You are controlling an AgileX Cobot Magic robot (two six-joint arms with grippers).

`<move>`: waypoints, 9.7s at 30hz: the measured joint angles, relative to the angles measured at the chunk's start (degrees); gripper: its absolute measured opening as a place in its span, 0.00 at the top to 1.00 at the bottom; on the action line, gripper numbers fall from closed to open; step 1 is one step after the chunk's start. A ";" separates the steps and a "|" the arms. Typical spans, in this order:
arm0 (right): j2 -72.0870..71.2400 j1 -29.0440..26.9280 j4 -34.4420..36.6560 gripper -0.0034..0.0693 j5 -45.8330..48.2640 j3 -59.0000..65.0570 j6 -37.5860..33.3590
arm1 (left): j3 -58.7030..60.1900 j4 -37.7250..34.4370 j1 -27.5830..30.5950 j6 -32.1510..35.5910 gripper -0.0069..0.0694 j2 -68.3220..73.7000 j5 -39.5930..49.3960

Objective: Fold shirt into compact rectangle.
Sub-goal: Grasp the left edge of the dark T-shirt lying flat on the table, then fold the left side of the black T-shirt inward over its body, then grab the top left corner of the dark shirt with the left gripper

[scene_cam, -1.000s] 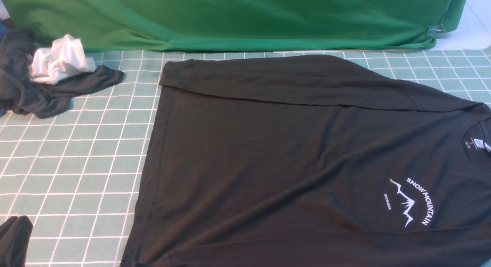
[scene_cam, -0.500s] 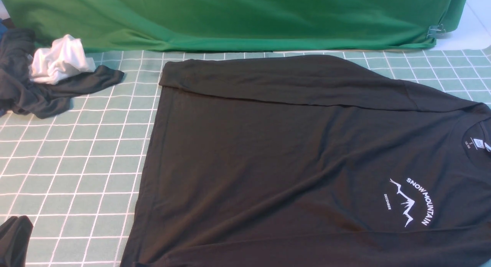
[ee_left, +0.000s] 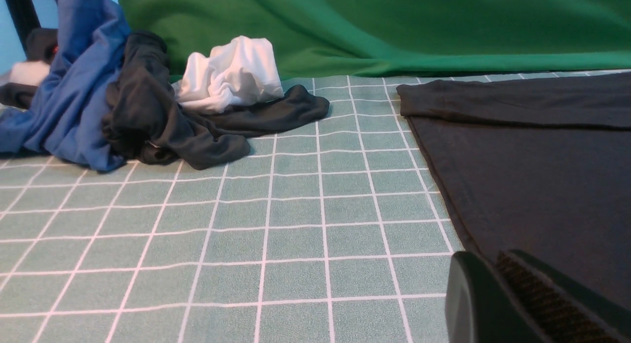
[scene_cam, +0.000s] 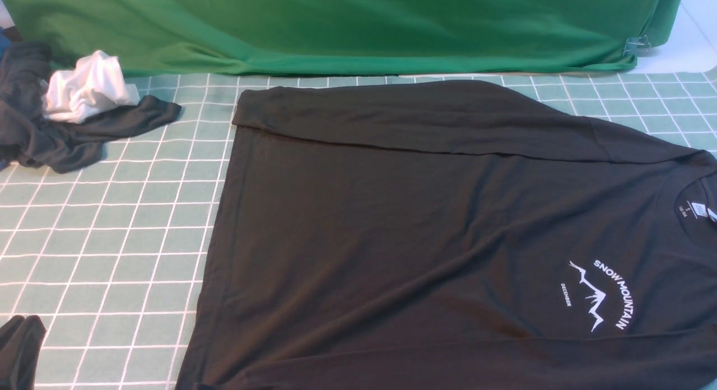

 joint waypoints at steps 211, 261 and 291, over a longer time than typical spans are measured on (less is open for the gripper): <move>50.66 2.10 24.65 0.75 46.57 -54.85 -20.93 | -133.98 -5.06 -4.45 -23.53 0.45 146.25 41.87; 50.66 2.10 24.65 0.71 46.22 -54.85 -20.36 | -133.98 1.01 -4.52 -21.73 0.61 146.40 38.86; 50.66 2.10 24.65 0.68 46.21 -54.85 -20.36 | -133.98 -1.67 -4.52 -20.97 0.88 143.35 39.17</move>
